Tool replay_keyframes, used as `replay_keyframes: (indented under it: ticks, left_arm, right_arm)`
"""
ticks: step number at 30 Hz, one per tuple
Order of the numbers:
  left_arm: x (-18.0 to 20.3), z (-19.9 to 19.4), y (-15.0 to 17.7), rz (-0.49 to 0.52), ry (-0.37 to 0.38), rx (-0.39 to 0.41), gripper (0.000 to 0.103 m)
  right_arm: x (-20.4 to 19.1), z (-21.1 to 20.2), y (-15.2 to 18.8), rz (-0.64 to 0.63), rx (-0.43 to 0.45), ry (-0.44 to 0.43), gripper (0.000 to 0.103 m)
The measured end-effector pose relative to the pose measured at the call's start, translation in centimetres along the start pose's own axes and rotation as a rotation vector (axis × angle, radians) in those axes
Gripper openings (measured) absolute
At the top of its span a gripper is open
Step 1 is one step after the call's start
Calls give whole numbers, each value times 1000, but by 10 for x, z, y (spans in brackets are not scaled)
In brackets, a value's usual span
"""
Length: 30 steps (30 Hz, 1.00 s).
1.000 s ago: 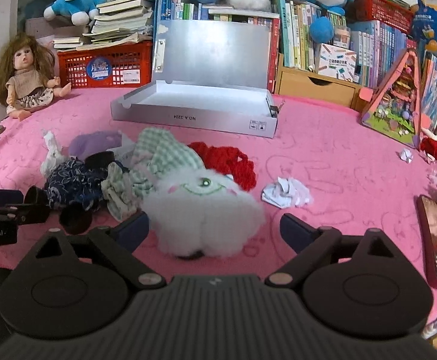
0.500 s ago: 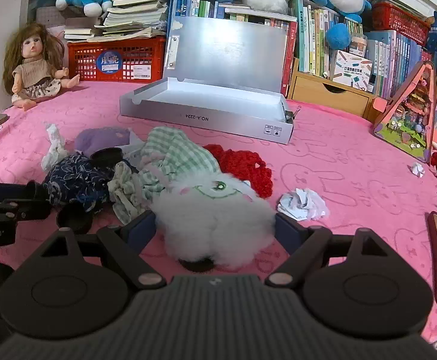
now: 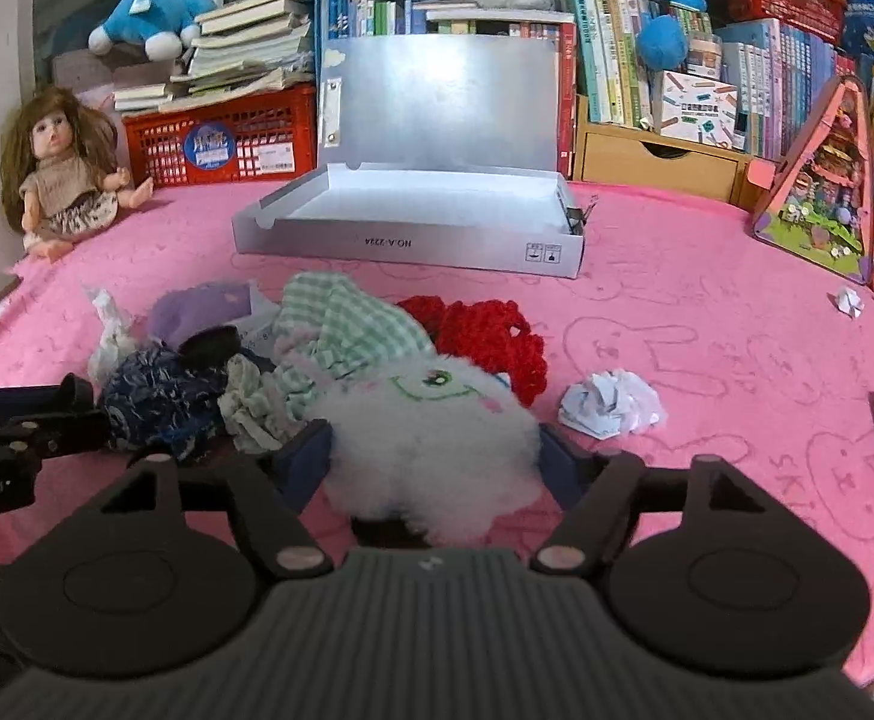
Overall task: Organize objects
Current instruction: 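Grasp the black round lid with the left gripper while the right gripper grasps the white fluffy plush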
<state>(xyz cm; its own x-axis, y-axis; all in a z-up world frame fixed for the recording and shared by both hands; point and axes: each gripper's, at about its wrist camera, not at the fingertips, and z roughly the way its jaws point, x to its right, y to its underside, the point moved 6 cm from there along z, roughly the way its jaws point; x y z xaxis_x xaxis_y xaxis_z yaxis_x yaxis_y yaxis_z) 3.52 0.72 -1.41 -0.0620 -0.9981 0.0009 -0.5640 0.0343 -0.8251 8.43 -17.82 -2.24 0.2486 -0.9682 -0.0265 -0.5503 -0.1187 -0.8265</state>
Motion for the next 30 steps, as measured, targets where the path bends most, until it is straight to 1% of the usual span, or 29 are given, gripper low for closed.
replay_keyframes:
  ticks: [3,5,6,7,8,11,13,15,18,24,30]
  left_arm:
    - [2,-1,-8,13,3,15,38]
    - [4,0,-12,15,7,19,38]
    - [4,0,-13,13,8,20,38]
    - [4,1,-14,10,8,20,38]
    - [5,2,-16,8,9,21,38]
    - [6,2,-18,11,6,22,38]
    - [7,3,-18,16,5,19,38]
    - [7,4,-18,20,3,17,38]
    - [8,5,-19,25,1,17,38]
    - [10,7,-26,28,12,23,39]
    - [12,7,-39,28,32,44,38]
  right_arm:
    - [4,-3,-2,24,-7,-9,68]
    - [5,-3,-3,22,1,-7,69]
    - [4,-3,-3,12,7,-5,76]
    - [3,-2,-2,3,5,-2,77]
    - [1,0,-1,-7,0,1,85]
    - [-5,4,2,-33,0,7,90]
    - [-9,7,4,-56,-1,30,89]
    - [-10,11,6,-60,-10,44,80]
    - [-10,11,5,-43,-15,39,77]
    - [-5,3,1,-13,-12,18,75]
    - [1,-13,-12,20,23,-6,74]
